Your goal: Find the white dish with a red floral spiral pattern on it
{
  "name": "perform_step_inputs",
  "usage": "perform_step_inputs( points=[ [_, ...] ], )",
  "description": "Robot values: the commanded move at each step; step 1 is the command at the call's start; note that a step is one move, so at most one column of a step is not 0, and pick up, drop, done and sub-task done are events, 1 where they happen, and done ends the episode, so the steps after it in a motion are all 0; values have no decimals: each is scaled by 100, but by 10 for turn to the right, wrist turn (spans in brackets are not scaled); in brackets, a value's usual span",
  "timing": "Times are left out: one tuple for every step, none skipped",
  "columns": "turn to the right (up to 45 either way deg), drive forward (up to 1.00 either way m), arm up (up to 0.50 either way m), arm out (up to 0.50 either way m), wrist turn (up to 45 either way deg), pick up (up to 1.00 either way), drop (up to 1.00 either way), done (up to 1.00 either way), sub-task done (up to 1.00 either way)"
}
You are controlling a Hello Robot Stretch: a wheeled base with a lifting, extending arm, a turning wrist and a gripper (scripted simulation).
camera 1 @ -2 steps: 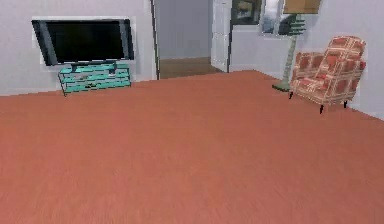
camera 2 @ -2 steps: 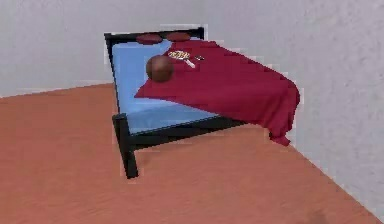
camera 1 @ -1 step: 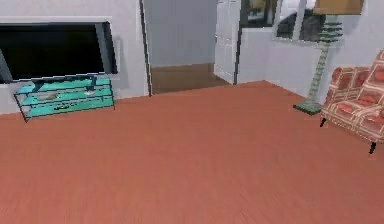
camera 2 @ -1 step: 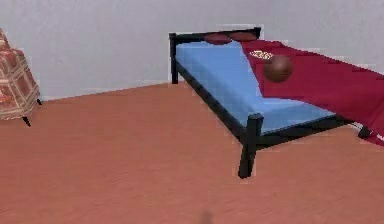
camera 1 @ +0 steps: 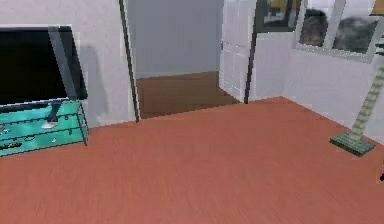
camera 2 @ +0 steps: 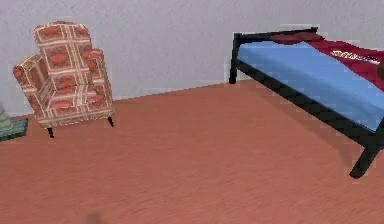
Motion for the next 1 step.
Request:
perform_step_inputs(
  points=[
    [30, 0, 0, 0, 0, 0, 0, 0, 0]
  ],
)
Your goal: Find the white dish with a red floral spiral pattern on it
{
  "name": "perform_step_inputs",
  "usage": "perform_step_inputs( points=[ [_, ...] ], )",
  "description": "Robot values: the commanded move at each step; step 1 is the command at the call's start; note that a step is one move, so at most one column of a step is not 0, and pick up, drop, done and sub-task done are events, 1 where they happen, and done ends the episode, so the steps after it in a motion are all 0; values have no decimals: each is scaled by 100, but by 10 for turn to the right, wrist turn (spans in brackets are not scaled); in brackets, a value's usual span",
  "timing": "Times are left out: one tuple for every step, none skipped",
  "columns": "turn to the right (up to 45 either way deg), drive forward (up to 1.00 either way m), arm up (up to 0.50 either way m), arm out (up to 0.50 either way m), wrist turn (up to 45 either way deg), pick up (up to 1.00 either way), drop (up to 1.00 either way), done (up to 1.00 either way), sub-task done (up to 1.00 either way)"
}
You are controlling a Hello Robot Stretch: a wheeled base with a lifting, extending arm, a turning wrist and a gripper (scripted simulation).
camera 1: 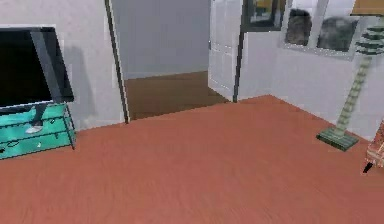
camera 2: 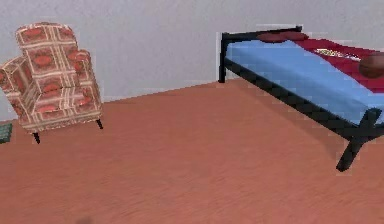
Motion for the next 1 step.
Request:
perform_step_inputs(
  points=[
    [0, 100, 0, 0, 0, 0, 0, 0, 0]
  ],
)
